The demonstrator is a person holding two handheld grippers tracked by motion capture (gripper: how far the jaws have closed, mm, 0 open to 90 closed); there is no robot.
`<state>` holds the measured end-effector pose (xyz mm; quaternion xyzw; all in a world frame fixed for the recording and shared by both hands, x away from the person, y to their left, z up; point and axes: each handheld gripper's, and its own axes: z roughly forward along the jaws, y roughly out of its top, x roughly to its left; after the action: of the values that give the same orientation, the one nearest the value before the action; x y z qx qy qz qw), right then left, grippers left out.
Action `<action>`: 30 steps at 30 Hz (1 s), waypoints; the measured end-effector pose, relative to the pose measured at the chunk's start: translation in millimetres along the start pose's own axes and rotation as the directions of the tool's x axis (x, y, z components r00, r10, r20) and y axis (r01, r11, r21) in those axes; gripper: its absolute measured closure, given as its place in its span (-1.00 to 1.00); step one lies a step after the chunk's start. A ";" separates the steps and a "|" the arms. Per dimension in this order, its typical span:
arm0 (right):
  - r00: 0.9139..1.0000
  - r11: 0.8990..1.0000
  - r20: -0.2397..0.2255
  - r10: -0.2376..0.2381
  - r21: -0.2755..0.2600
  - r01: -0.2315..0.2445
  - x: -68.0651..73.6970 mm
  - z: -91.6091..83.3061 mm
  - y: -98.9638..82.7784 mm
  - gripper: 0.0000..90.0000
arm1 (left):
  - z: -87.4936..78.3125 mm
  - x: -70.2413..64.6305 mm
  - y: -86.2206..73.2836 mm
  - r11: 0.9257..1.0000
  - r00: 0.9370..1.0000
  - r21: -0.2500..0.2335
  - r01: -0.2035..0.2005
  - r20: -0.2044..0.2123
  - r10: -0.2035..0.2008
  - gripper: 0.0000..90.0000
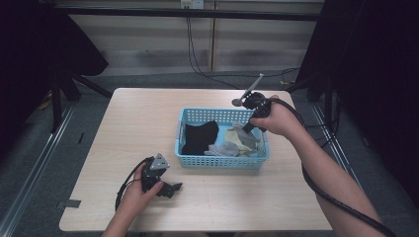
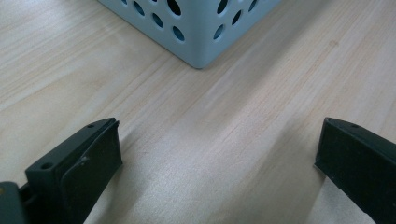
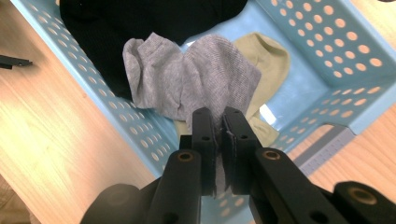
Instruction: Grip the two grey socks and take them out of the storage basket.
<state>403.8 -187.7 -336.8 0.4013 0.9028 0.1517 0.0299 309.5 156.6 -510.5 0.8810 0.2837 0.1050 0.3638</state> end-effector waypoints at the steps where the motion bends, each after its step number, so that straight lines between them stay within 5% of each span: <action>1: 1.000 1.000 -0.002 -0.002 -0.002 0.002 -0.9 -1.1 -0.4 0.88 | 0.0 0.0 0.0 1.000 1.000 0.000 0.000 0.000 0.000 -1.00; 30: 0.998 0.999 0.048 0.030 -0.021 -0.029 -24.5 -72.9 -21.2 0.85 | 0.0 -0.3 -0.1 1.000 1.000 0.001 0.005 0.001 -0.005 -1.00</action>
<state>392.4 -237.3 -275.3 0.4176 0.8943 0.1516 0.0535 309.3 156.5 -510.6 0.8805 0.2856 0.1035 0.3638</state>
